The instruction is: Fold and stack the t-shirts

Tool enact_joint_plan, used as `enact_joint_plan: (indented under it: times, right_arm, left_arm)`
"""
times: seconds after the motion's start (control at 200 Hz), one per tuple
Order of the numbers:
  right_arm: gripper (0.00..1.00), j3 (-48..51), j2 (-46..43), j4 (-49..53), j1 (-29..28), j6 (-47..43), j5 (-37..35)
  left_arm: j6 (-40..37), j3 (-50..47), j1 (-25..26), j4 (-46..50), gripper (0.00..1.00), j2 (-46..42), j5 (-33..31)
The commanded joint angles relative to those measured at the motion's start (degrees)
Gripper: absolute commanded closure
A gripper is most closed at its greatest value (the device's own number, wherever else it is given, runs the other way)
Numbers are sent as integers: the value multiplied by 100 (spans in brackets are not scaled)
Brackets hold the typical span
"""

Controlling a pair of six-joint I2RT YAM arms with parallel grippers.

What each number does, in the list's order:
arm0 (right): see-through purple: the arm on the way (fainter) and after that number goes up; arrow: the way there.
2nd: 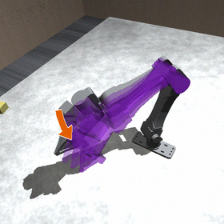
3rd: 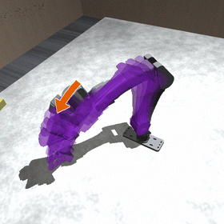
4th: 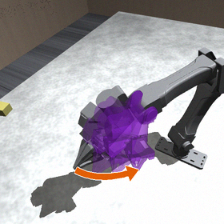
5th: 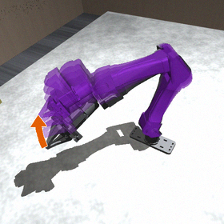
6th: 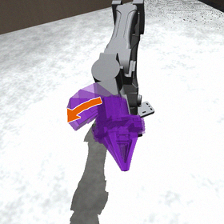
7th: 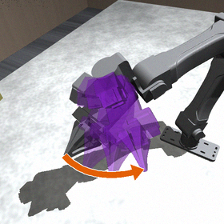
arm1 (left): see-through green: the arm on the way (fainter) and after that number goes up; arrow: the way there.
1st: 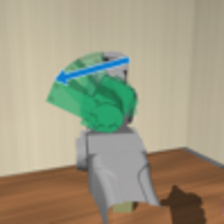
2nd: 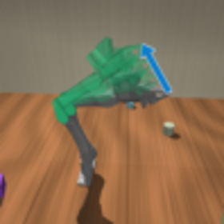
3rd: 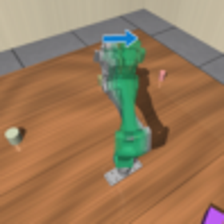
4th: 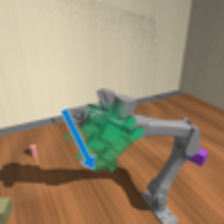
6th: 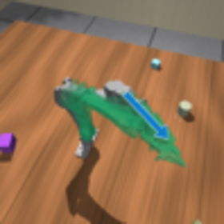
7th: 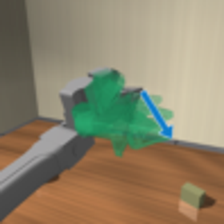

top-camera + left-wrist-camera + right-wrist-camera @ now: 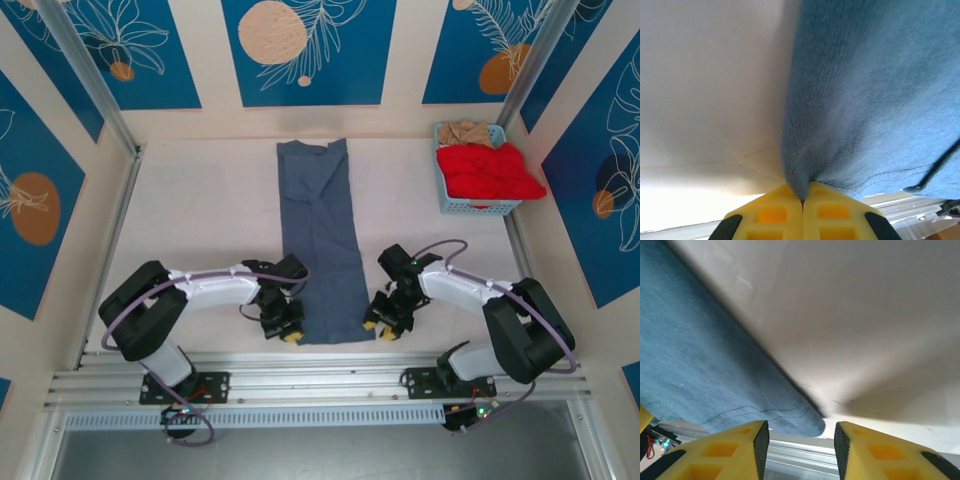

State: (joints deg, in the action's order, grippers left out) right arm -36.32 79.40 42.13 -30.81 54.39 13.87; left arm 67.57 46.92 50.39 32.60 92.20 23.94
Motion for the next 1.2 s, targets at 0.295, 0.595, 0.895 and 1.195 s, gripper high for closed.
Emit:
enact_joint_plan:
  times: [0.295,0.595,0.895,1.195]
  right_arm:
    - [65,-429,516,98,-420,60,-112]
    - [60,-478,138,455,-602,173,-215]
    - [65,-507,726,-148,-880,461,-62]
    - [85,-499,763,-165,-1067,634,-123]
  left_arm:
    - [-188,-112,54,546,100,-270,-378]
    - [-330,-174,54,704,100,-301,-423]
    - [-385,-174,53,712,100,-280,-382]
    - [-403,-245,51,848,100,-496,-478]
